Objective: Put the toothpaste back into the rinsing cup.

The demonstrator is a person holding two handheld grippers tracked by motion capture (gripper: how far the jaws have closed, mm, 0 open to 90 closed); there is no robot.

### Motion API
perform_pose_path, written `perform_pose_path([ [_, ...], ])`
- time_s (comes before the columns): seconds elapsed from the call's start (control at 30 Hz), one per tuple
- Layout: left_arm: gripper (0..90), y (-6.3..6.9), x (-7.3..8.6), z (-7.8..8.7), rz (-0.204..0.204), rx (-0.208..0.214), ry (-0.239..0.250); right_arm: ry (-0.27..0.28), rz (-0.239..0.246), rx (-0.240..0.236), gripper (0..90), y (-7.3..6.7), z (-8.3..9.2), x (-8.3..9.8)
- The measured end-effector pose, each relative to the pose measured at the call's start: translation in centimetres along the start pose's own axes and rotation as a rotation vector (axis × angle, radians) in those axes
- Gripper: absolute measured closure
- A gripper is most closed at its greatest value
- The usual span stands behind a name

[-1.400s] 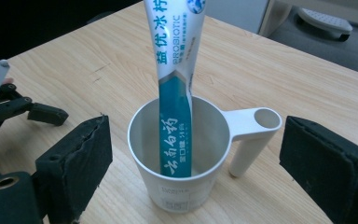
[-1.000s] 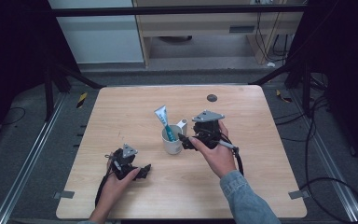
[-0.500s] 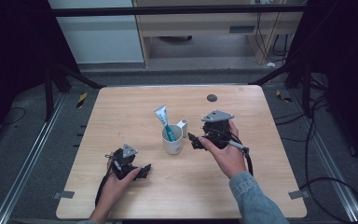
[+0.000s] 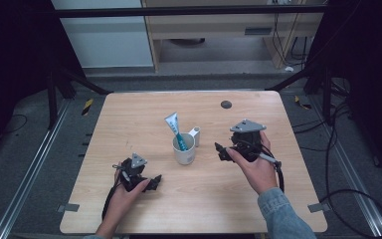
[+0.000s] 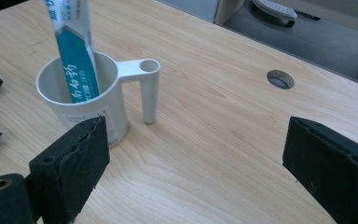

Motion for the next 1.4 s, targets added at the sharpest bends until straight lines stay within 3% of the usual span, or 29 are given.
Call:
perform_pose_path([
  [0.37, 0.0, 0.0, 0.0, 0.0, 0.0, -0.001, 0.0, -0.053, -0.019, 0.044, 6.9, 2.1, 1.4, 3.4],
  [0.5, 0.0, 0.0, 0.0, 0.0, 0.0, -0.001, 0.0, -0.073, -0.057, 0.055, 7.1, 3.0, 1.5, 5.1],
  [0.77, 0.0, 0.0, 0.0, 0.0, 0.0, -0.001, 0.0, -0.13, -0.113, 0.053, 7.4, 3.8, 0.4, 8.7],
  [0.87, 0.0, 0.0, 0.0, 0.0, 0.0, -0.001, 0.0, -0.158, -0.107, 0.06, 7.9, 3.9, -0.1, 9.8],
  [1.03, 0.0, 0.0, 0.0, 0.0, -0.001, -0.001, -0.001, -0.157, -0.142, 0.067, 8.3, 4.8, -0.5, 10.8],
  [1.27, 0.0, 0.0, 0.0, 0.0, -0.001, -0.001, -0.001, -0.134, -0.234, 0.085, 9.0, 6.9, -1.4, 11.8],
  [1.4, 0.0, 0.0, 0.0, 0.0, -0.001, -0.001, -0.001, -0.14, -0.246, 0.102, 9.4, 7.4, -2.0, 12.2],
])
Point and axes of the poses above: each handheld gripper's, and its own axes: z roughly backward along the jaws, x roughly out of its underside, y roughly to its right, the point moved 4 cm from there along -z, roughly forward along the jaws, and after that the axes turned 6 degrees about -x, right-handed, at the moved point
